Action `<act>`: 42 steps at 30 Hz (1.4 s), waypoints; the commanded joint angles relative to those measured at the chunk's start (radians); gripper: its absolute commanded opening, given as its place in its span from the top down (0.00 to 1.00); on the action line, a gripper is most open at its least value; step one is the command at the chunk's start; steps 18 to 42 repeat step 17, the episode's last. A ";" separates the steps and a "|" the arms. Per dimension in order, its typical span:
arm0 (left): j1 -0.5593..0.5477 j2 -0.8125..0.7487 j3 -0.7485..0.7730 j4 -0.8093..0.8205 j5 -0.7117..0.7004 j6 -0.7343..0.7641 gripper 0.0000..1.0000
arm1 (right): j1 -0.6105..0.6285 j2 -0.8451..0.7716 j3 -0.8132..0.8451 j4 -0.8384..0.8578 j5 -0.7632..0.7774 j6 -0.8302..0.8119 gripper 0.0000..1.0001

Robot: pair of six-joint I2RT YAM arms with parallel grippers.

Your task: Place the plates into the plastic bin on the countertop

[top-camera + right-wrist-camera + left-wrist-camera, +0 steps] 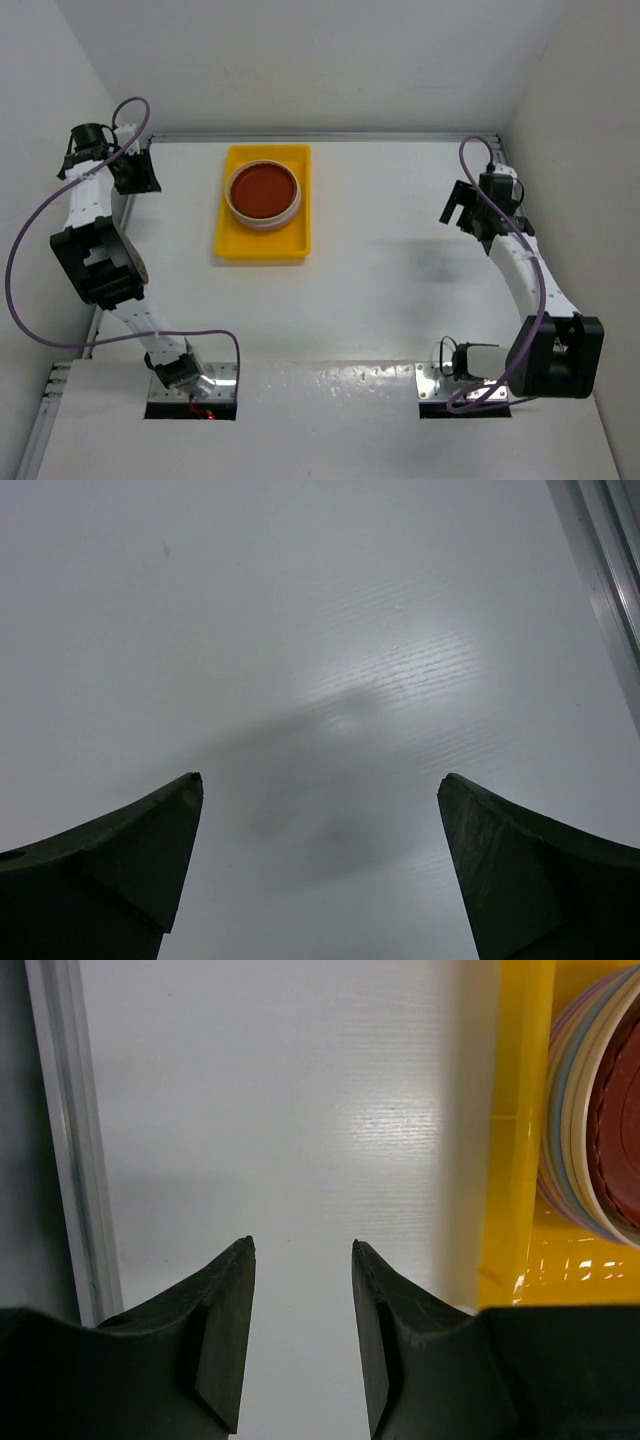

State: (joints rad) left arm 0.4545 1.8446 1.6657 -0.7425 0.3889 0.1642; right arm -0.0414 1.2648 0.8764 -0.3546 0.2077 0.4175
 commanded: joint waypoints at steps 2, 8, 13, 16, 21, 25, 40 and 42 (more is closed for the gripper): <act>-0.036 0.014 0.072 0.025 -0.029 0.026 0.54 | -0.023 -0.044 0.058 0.016 -0.077 -0.017 0.00; -0.036 0.024 0.115 0.052 -0.007 -0.008 0.54 | -0.023 -0.024 0.131 -0.099 -0.065 -0.005 0.00; -0.036 0.035 0.115 0.063 -0.019 -0.048 0.54 | -0.021 -0.057 0.104 -0.058 -0.073 0.020 0.00; -0.045 0.044 0.115 0.072 -0.019 -0.057 0.54 | -0.014 -0.102 0.064 0.002 -0.079 0.032 0.00; -0.045 0.044 0.115 0.072 -0.019 -0.057 0.54 | 0.000 -0.113 0.055 0.022 -0.079 0.023 0.00; -0.045 0.044 0.115 0.072 -0.019 -0.057 0.54 | 0.000 -0.113 0.055 0.022 -0.079 0.023 0.00; -0.045 0.044 0.115 0.072 -0.019 -0.057 0.54 | 0.000 -0.113 0.055 0.022 -0.079 0.023 0.00; -0.045 0.044 0.115 0.072 -0.019 -0.057 0.54 | 0.000 -0.113 0.055 0.022 -0.079 0.023 0.00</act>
